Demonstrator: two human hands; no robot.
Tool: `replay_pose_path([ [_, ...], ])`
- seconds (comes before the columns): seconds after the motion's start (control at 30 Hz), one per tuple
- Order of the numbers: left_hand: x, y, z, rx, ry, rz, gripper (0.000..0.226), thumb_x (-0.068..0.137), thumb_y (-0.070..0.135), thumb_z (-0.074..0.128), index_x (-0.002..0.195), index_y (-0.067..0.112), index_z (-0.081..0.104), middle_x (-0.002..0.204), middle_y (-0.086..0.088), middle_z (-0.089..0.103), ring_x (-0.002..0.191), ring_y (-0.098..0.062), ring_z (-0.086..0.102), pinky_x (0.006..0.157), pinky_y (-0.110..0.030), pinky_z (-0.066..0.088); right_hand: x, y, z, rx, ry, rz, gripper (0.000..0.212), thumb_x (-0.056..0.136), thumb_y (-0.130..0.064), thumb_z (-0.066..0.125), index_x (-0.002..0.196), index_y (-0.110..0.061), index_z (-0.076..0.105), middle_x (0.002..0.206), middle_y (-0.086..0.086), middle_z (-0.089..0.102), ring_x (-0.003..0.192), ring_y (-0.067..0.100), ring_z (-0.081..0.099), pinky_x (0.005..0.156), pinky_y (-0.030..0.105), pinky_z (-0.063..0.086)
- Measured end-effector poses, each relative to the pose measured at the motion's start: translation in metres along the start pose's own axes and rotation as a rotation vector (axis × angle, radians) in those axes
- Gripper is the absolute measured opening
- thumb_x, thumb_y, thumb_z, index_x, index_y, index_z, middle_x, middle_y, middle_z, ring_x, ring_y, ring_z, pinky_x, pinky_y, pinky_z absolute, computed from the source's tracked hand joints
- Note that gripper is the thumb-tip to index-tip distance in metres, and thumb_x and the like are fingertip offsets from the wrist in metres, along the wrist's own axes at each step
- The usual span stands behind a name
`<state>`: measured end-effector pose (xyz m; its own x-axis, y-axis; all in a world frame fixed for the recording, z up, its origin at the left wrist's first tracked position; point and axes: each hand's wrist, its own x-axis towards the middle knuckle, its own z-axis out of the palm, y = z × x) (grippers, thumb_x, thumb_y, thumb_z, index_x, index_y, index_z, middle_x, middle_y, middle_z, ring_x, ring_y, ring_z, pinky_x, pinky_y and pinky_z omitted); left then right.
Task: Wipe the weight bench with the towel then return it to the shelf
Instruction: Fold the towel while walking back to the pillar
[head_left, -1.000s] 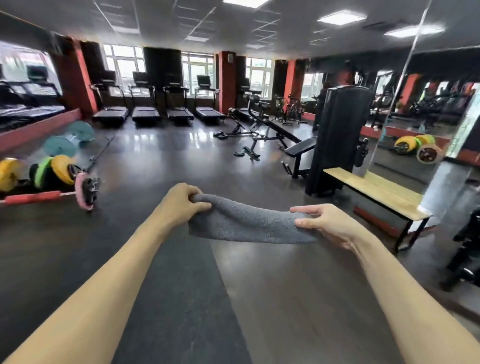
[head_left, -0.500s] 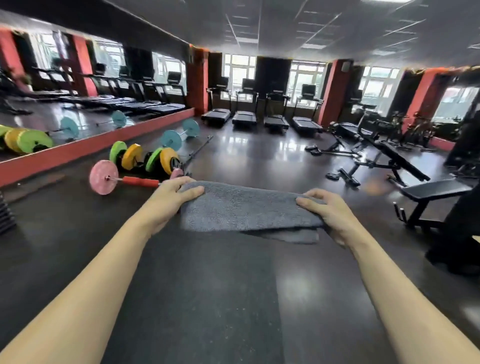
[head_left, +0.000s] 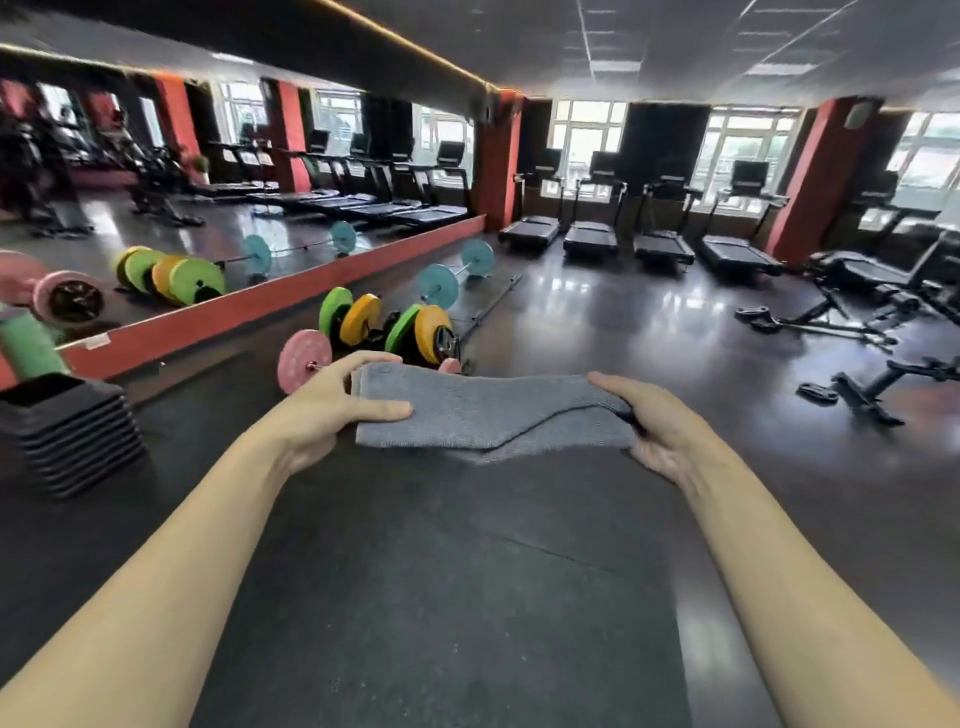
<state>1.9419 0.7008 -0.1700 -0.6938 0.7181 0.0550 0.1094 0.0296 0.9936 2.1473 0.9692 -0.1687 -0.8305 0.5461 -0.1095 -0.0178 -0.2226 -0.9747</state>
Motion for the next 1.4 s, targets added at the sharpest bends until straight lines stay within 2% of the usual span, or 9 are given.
replay_pose_path([
  [0.2,0.129,-0.044,-0.068,0.046,0.164,0.035,0.028,0.083,0.002,0.077,0.11,0.008,0.07,0.094,-0.004,0.076,0.086,-0.017,0.072,0.067,-0.025,0.059,0.165,0.013,0.017,-0.056,-0.197,0.056,0.021,0.094,0.001,0.057,0.111,-0.002,0.069,0.096,0.01,0.079,0.082,0.017,0.077,0.067,0.029,0.063],
  [0.3,0.201,-0.071,-0.096,0.054,0.21,0.034,0.016,0.087,0.005,0.073,0.103,0.007,0.071,0.091,-0.009,0.074,0.077,-0.02,0.07,0.059,-0.03,0.059,0.259,0.02,0.024,-0.071,-0.273,0.088,0.038,0.072,-0.006,0.08,0.107,0.001,0.071,0.102,0.013,0.079,0.089,0.018,0.077,0.072,0.029,0.063],
  [0.37,0.25,-0.086,-0.117,0.092,0.262,0.044,0.021,0.087,0.009,0.075,0.107,0.01,0.071,0.099,-0.01,0.075,0.086,-0.023,0.071,0.068,-0.035,0.059,0.325,0.019,0.036,-0.074,-0.313,0.126,0.045,0.062,-0.01,0.085,0.104,0.002,0.074,0.104,0.013,0.078,0.091,0.019,0.077,0.071,0.029,0.062],
  [0.53,0.356,-0.086,-0.188,0.059,0.447,0.077,0.031,0.087,0.006,0.075,0.117,0.012,0.067,0.118,-0.014,0.072,0.107,-0.025,0.069,0.095,-0.043,0.057,0.485,-0.009,0.103,-0.152,-0.344,0.038,0.031,0.089,-0.005,0.066,0.119,0.001,0.067,0.107,0.013,0.077,0.091,0.02,0.075,0.07,0.032,0.063],
  [0.7,0.417,-0.083,-0.292,0.077,0.695,0.18,0.019,0.093,0.008,0.068,0.105,0.022,0.065,0.109,-0.007,0.072,0.102,-0.023,0.068,0.09,-0.039,0.056,0.616,-0.016,0.226,-0.228,-0.418,-0.166,0.013,0.097,-0.01,0.064,0.109,-0.012,0.068,0.097,0.006,0.074,0.086,0.016,0.072,0.067,0.03,0.059],
  [0.93,0.482,-0.134,-0.475,0.133,0.902,0.252,0.017,0.097,0.015,0.065,0.113,0.021,0.066,0.113,-0.004,0.073,0.104,-0.017,0.068,0.091,-0.036,0.053,0.771,0.037,0.423,-0.266,-0.408,-0.33,0.023,0.097,-0.021,0.067,0.116,-0.008,0.066,0.113,0.015,0.074,0.097,0.018,0.072,0.078,0.03,0.055],
  [1.1,0.517,-0.143,-0.619,0.177,0.967,0.187,0.017,0.092,0.015,0.071,0.108,0.02,0.068,0.107,-0.005,0.074,0.096,-0.015,0.069,0.082,-0.033,0.055,0.862,0.047,0.579,-0.276,-0.448,-0.339,0.02,0.091,-0.028,0.071,0.105,-0.015,0.07,0.108,0.014,0.075,0.104,0.03,0.071,0.093,0.049,0.057],
  [1.3,0.552,-0.132,-0.774,0.316,1.061,0.197,0.018,0.091,0.013,0.072,0.109,0.016,0.068,0.102,0.0,0.072,0.087,-0.002,0.065,0.074,-0.021,0.054,0.94,0.054,0.733,-0.211,-0.509,-0.362,0.016,0.09,-0.027,0.072,0.103,-0.019,0.07,0.108,0.011,0.076,0.105,0.028,0.071,0.092,0.046,0.056],
  [1.4,0.567,-0.139,-0.845,0.293,1.091,0.188,0.019,0.09,0.015,0.073,0.108,0.017,0.069,0.101,-0.001,0.073,0.089,-0.013,0.066,0.075,-0.034,0.055,0.98,0.066,0.803,-0.191,-0.539,-0.366,0.008,0.098,-0.02,0.065,0.103,-0.014,0.067,0.096,0.001,0.072,0.086,0.006,0.069,0.079,0.03,0.056],
])
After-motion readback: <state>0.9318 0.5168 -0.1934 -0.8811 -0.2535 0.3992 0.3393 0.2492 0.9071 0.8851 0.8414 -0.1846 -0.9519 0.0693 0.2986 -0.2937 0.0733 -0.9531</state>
